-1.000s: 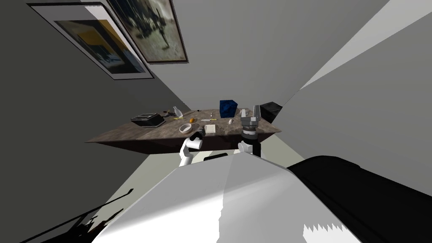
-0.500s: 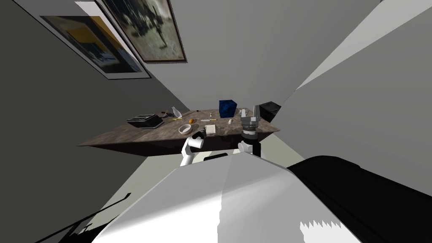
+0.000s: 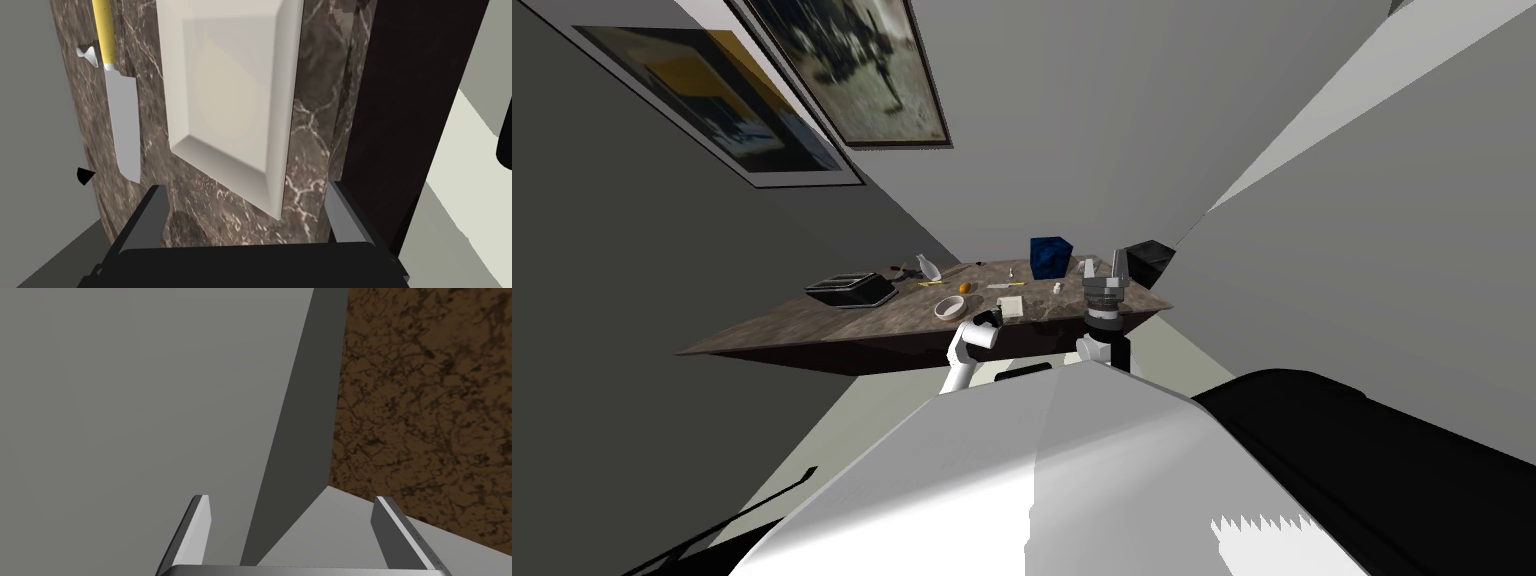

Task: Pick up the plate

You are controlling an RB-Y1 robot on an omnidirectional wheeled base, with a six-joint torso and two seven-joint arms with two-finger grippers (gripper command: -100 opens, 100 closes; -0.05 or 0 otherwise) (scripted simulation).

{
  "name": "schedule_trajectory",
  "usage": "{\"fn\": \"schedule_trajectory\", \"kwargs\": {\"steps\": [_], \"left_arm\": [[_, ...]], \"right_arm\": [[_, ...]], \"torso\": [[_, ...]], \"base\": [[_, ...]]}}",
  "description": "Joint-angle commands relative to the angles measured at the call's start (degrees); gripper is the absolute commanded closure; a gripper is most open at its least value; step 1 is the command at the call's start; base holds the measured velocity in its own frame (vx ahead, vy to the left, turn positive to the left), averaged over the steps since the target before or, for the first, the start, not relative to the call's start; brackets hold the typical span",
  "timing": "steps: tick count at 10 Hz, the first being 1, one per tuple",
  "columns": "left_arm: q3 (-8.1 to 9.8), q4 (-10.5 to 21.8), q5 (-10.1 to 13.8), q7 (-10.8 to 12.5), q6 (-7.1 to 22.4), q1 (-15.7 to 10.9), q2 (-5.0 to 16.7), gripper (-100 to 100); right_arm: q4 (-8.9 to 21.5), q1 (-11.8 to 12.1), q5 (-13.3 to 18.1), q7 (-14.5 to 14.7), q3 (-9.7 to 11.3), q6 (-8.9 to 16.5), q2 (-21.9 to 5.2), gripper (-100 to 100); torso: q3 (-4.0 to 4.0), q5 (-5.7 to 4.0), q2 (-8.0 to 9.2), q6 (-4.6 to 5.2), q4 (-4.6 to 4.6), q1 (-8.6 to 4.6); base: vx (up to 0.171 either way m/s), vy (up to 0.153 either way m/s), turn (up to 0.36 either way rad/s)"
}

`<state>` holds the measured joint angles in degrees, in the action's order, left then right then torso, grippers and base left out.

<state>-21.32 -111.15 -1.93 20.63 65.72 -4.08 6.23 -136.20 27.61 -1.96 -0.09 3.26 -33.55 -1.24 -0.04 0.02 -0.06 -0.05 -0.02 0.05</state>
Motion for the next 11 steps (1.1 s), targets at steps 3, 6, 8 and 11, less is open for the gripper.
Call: {"fn": "schedule_trajectory", "kwargs": {"steps": [3, 6, 8, 11], "left_arm": [[-1.31, 1.34, -0.25, 0.94, 5.31, -1.64, -0.11, -100], [-1.59, 1.56, -0.28, 1.13, 6.33, -1.95, -0.10, -100], [-1.16, 3.43, -0.22, 0.79, 4.83, -2.09, -0.34, -100], [-0.78, 4.81, -0.11, 0.56, 3.78, -2.28, -0.50, -100]], "right_arm": [[0.00, 0.00, 0.00, 0.00, 0.00, 0.00, 0.00, 0], [0.00, 0.00, 0.00, 0.00, 0.00, 0.00, 0.00, 0], [0.00, 0.00, 0.00, 0.00, 0.00, 0.00, 0.00, 0], [0.00, 0.00, 0.00, 0.00, 0.00, 0.00, 0.00, 0]], "torso": [[0.00, 0.00, 0.00, 0.00, 0.00, 0.01], [0.01, 0.00, 0.02, -0.01, 0.00, -0.02], [0.02, -0.01, 0.04, -0.01, 0.01, -0.07], [-0.05, -0.03, -0.08, -0.01, -0.02, -0.14]], "base": [[0.012, 0.025, -0.048], [0.005, 0.015, -0.025], [0.007, -0.004, -0.006], [0.025, -0.012, -0.004]]}}
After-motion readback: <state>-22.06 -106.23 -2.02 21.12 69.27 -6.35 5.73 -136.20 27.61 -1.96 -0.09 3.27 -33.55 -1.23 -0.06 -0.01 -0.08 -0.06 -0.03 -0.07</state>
